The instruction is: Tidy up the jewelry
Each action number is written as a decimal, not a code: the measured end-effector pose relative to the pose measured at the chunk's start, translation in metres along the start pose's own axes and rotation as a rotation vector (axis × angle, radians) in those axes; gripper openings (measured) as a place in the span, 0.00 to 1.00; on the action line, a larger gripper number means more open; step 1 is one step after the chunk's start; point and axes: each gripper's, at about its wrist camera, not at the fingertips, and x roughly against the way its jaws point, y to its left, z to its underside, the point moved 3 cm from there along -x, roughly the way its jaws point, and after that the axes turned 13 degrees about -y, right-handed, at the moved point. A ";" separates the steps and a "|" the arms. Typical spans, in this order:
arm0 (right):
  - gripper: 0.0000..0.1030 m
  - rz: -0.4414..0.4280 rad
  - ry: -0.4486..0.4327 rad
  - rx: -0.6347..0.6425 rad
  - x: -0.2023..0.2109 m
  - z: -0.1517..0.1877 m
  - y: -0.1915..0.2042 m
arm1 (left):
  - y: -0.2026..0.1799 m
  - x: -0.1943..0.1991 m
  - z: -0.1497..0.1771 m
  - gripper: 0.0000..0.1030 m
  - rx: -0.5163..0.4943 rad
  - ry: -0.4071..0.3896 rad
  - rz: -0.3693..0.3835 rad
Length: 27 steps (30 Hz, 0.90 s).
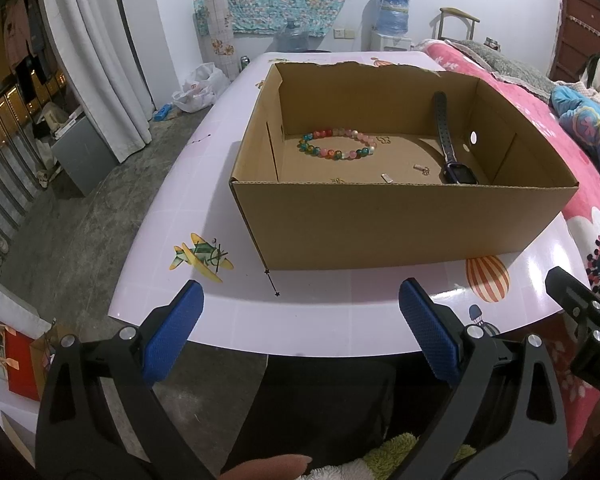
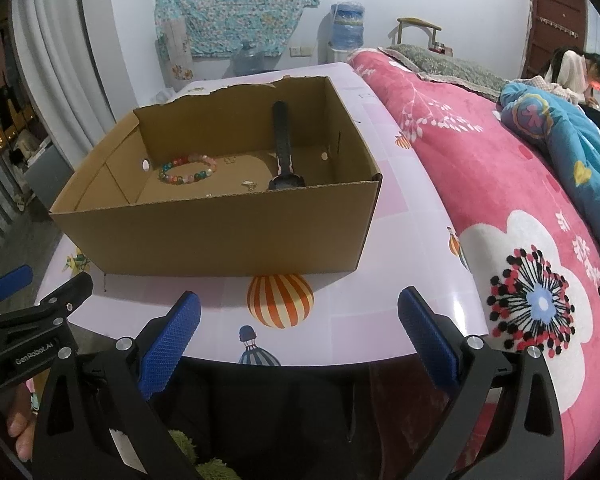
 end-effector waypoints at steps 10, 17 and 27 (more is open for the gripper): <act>0.93 -0.002 -0.001 0.001 0.001 -0.001 0.001 | -0.002 -0.002 0.004 0.92 -0.016 -0.003 0.014; 0.93 -0.003 -0.001 0.001 0.001 -0.001 0.001 | -0.002 -0.002 0.004 0.92 -0.016 0.002 0.021; 0.93 -0.008 0.000 0.008 0.000 -0.003 0.005 | 0.001 -0.004 0.003 0.92 0.000 0.015 0.015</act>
